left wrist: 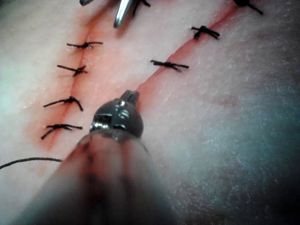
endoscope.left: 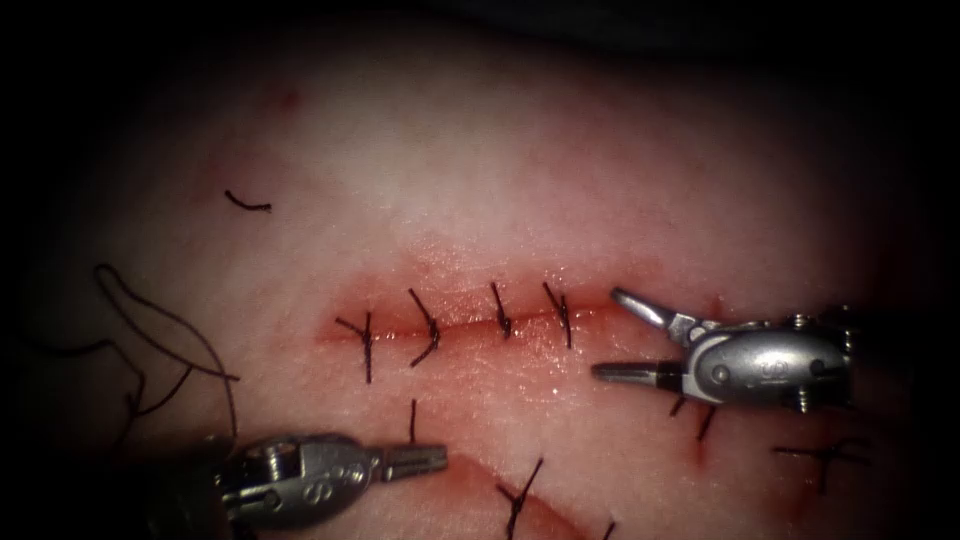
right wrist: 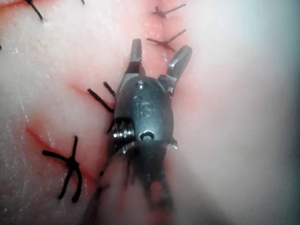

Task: Wound Closure
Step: Place the short cut suture piece on the skin with the left hand.

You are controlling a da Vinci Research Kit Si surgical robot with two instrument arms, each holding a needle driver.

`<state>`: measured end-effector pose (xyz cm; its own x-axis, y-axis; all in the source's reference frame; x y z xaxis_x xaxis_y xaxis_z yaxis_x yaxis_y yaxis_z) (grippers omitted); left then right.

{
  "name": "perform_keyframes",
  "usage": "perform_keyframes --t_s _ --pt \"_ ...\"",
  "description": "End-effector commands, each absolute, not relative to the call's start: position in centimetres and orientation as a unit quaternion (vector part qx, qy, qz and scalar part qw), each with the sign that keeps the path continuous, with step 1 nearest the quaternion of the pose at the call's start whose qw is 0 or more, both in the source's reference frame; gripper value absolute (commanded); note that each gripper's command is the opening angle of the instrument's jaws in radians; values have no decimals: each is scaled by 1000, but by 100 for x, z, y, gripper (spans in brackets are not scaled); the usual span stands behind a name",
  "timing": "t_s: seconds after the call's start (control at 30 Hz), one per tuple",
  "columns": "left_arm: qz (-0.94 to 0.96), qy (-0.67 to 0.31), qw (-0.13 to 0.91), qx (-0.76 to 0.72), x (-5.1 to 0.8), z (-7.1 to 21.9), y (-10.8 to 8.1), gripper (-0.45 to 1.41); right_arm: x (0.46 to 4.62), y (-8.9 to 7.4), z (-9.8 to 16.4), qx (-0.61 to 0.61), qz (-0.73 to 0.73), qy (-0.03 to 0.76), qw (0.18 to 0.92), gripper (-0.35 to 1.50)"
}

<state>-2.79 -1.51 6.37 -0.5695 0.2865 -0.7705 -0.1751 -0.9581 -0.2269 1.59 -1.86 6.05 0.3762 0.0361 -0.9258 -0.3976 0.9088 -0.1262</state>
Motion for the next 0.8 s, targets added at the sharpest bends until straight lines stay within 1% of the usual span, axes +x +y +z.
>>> perform_keyframes --t_s 0.03,0.1,0.17,0.23,0.3,0.37,0.4,0.43,0.47,0.53,0.67,0.8 --pt "881 -68 137 -447 -282 650 -152 -45 161 -185 608 -174 139 532 817 148" --pt "880 -87 156 -439 -274 662 -162 -45 159 -186 606 -177 143 526 820 148" --pt "879 -105 177 -431 -268 673 -170 -16 159 -187 604 -179 147 521 822 148" --pt "873 -132 212 -419 -261 685 -177 31 159 -188 602 -181 149 517 823 148" --pt "868 -149 237 -411 -253 697 -182 59 160 -189 600 -182 150 516 824 148" --pt "865 -160 243 -408 -246 706 -186 71 161 -189 598 -182 152 516 823 148" --pt "867 -166 242 -403 -240 711 -187 73 161 -189 597 -182 152 516 823 148" --pt "869 -176 241 -394 -232 716 -188 81 161 -188 595 -183 153 517 822 147" --pt "871 -184 240 -386 -226 717 -187 85 161 -188 595 -182 153 517 822 147" --pt "873 -188 238 -381 -216 716 -187 85 160 -188 593 -183 154 517 822 147" --pt "875 -197 244 -369 -197 708 -189 79 158 -187 592 -184 156 517 822 147" --pt "882 -216 238 -344 -177 694 -200 61 156 -185 590 -187 161 516 821 147"
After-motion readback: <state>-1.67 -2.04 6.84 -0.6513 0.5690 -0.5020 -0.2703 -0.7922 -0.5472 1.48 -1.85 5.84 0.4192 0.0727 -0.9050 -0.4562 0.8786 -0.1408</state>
